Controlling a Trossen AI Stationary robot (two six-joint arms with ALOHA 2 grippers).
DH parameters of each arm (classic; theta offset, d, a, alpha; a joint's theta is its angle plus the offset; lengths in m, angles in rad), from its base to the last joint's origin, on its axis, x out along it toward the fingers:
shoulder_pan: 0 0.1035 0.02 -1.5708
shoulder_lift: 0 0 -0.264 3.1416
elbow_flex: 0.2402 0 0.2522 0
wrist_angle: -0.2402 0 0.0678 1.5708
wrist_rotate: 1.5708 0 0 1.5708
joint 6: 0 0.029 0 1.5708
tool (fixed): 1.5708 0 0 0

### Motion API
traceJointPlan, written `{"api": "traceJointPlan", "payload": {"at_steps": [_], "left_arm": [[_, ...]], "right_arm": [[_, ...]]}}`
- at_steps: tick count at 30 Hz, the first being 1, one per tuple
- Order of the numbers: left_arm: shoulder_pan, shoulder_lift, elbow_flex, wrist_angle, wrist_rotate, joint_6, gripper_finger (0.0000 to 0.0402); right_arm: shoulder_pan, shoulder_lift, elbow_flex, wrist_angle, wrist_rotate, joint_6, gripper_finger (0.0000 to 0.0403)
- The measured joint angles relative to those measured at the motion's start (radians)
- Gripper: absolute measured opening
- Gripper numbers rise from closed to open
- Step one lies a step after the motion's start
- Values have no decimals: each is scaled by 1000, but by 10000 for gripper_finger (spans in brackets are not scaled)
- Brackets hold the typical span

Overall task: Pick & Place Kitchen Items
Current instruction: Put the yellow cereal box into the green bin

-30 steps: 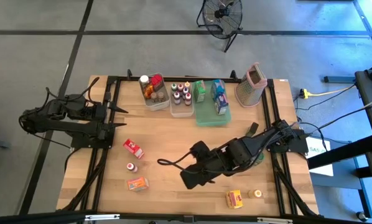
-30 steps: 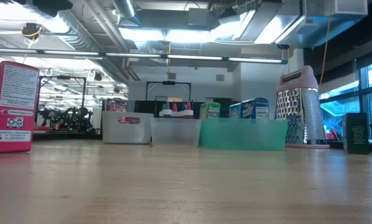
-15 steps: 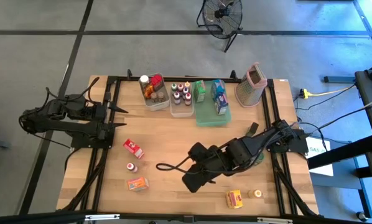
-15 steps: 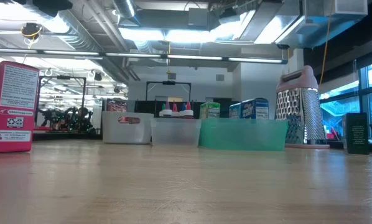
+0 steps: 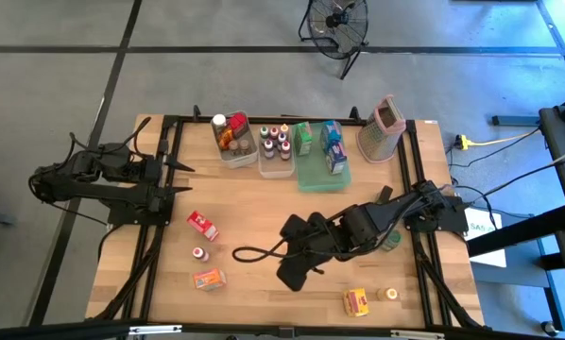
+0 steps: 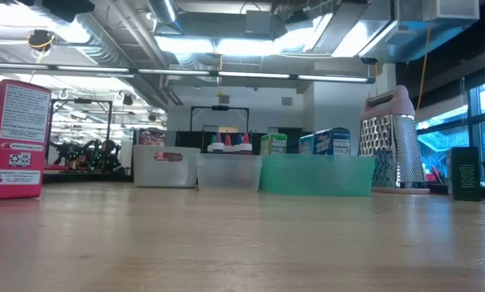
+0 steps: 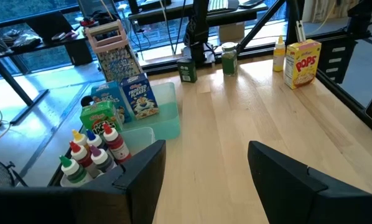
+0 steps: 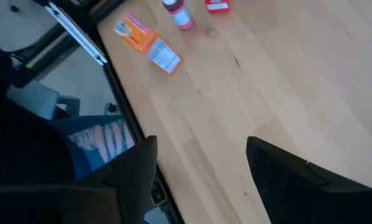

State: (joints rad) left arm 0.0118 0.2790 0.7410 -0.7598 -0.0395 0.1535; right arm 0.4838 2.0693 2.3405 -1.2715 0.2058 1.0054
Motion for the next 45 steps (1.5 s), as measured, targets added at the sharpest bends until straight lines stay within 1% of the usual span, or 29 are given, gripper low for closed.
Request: {"api": "traceJointPlan", "payload": {"at_steps": [11, 19, 23, 26, 29, 36, 37, 42, 45], "left_arm": [[0, 0, 0, 0, 0, -2, 224], [0, 0, 0, 0, 0, -2, 224], [0, 0, 0, -1, 0, -2, 224], [0, 0, 0, -6, 0, -2, 224], [0, 0, 0, -8, 0, -2, 224], [0, 0, 0, -8, 0, -2, 224], [0, 0, 0, -8, 0, -2, 224], [0, 0, 0, -8, 0, -2, 224], [0, 0, 0, -8, 0, -2, 224]], "right_arm": [[-32, 0, 0, 100, 2, 5, 250], [-59, 0, 0, 49, -2, 6, 250], [-64, 0, 0, -14, -22, 90, 253], [-63, 0, 0, -51, -24, 112, 267], [-62, 0, 0, -77, -28, 113, 292], [-63, 0, 0, -83, -28, 114, 385], [-63, 0, 0, -88, -28, 115, 392], [-64, 0, 0, -111, -27, 114, 393], [-64, 0, 0, -94, -27, 106, 393]]}}
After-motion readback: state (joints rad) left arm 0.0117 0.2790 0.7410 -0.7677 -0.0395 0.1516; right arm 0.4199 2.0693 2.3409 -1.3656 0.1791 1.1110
